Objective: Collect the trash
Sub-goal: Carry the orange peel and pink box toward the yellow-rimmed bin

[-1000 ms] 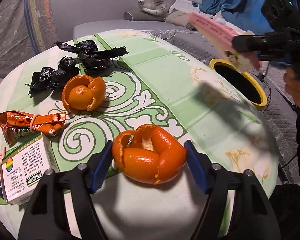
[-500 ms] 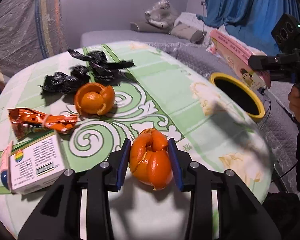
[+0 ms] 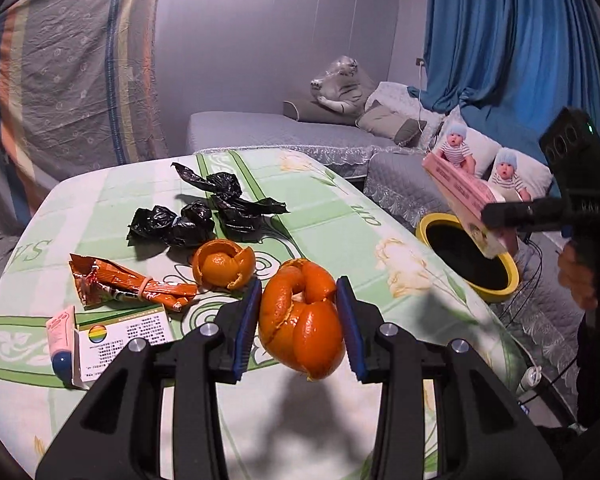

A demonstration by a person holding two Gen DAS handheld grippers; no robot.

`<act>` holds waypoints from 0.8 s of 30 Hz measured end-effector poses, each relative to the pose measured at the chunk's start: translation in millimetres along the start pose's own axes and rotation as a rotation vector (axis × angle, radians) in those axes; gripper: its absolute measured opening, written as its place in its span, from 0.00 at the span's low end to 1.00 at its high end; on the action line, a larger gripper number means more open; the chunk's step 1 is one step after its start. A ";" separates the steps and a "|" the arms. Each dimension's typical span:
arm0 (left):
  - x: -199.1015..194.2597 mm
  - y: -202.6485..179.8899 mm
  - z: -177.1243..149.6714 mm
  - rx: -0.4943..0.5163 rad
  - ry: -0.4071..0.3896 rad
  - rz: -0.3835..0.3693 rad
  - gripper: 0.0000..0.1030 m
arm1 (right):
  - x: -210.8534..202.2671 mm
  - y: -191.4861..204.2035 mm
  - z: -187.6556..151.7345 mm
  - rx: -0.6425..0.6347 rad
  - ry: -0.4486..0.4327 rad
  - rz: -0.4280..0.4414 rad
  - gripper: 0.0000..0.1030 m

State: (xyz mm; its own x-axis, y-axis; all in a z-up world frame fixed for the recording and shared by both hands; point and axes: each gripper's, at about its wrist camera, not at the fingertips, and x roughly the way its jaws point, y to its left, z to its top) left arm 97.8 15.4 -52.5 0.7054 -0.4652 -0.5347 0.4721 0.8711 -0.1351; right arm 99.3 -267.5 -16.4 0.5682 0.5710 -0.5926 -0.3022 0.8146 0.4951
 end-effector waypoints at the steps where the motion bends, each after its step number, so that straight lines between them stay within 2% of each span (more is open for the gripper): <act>1: -0.1 -0.4 1.1 -0.002 -0.001 -0.004 0.35 | -1.5 -1.4 -0.5 0.005 -0.005 -0.006 0.46; 6: -0.3 -11.3 8.8 0.006 -0.017 -0.012 0.35 | -15.2 -9.1 -0.6 0.014 -0.038 -0.025 0.46; 12: 10.4 -33.8 29.1 0.026 -0.044 -0.038 0.35 | -48.6 -22.0 1.2 0.033 -0.130 -0.075 0.46; 24: 62.9 -111.5 84.5 0.116 -0.057 -0.189 0.35 | -121.0 -79.0 -1.9 0.136 -0.326 -0.265 0.46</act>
State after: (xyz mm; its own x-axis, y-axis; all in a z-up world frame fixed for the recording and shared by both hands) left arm 134.2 -124.2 -0.6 0.6259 -0.6291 -0.4610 0.6539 0.7454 -0.1294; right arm 52.9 -400.7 15.0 0.8307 0.2640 -0.4902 -0.0220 0.8953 0.4450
